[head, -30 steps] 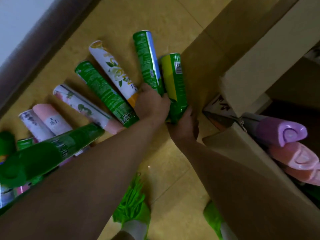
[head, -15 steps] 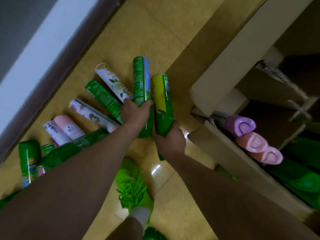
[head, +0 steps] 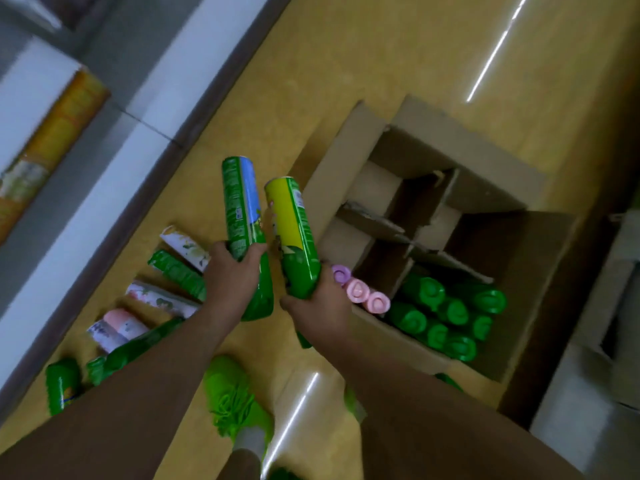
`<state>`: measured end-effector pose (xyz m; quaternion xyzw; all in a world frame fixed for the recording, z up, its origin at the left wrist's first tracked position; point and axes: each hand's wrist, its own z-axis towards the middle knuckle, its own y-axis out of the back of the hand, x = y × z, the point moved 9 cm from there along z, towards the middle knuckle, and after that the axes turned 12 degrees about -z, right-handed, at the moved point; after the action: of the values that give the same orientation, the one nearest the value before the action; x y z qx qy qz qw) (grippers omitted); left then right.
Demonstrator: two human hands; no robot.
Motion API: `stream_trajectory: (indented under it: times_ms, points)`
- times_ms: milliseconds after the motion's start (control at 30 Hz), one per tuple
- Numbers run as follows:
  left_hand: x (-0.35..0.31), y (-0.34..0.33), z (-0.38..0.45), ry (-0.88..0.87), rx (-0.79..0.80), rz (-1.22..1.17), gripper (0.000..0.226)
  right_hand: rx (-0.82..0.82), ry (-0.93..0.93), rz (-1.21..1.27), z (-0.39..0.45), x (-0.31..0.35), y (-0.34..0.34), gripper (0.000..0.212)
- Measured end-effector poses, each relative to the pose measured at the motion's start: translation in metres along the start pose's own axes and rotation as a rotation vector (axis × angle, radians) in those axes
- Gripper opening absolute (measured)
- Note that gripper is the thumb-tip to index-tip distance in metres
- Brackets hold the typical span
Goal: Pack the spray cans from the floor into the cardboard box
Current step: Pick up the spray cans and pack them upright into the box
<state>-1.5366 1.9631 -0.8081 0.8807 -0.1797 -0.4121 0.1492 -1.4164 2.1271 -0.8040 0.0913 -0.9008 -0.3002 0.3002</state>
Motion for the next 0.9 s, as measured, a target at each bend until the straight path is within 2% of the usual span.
stream_trajectory:
  times_ms: [133, 367, 567, 667, 733, 833, 900]
  points:
    - [-0.06, -0.069, -0.042, -0.042, 0.135, 0.122, 0.05, -0.081, -0.092, -0.148, -0.001, -0.036, 0.097, 0.064]
    - [-0.103, -0.192, -0.104, 0.001, 0.468, 0.38, 0.057, -0.021, -0.256, -0.334, -0.013, -0.138, 0.229, 0.059]
    - [-0.112, -0.263, -0.142, 0.025, 0.604, 0.698, 0.049, 0.144, -0.372, -0.469, -0.015, -0.211, 0.283, 0.057]
    - [-0.109, -0.293, -0.152, 0.029, 0.686, 0.821, 0.055, 0.224, -0.359, -0.519, -0.008, -0.226, 0.293, 0.055]
    - [-0.102, -0.309, -0.155, 0.069, 0.734, 0.872, 0.058, 0.256, -0.356, -0.493, 0.002, -0.232, 0.294, 0.065]
    - [-0.093, -0.331, -0.158, 0.054, 0.816, 0.935, 0.064, 0.308, -0.359, -0.42, 0.022, -0.232, 0.289, 0.103]
    - [-0.088, -0.342, -0.157, 0.021, 0.847, 0.988, 0.062, 0.367, -0.301, -0.484, 0.036, -0.222, 0.286, 0.108]
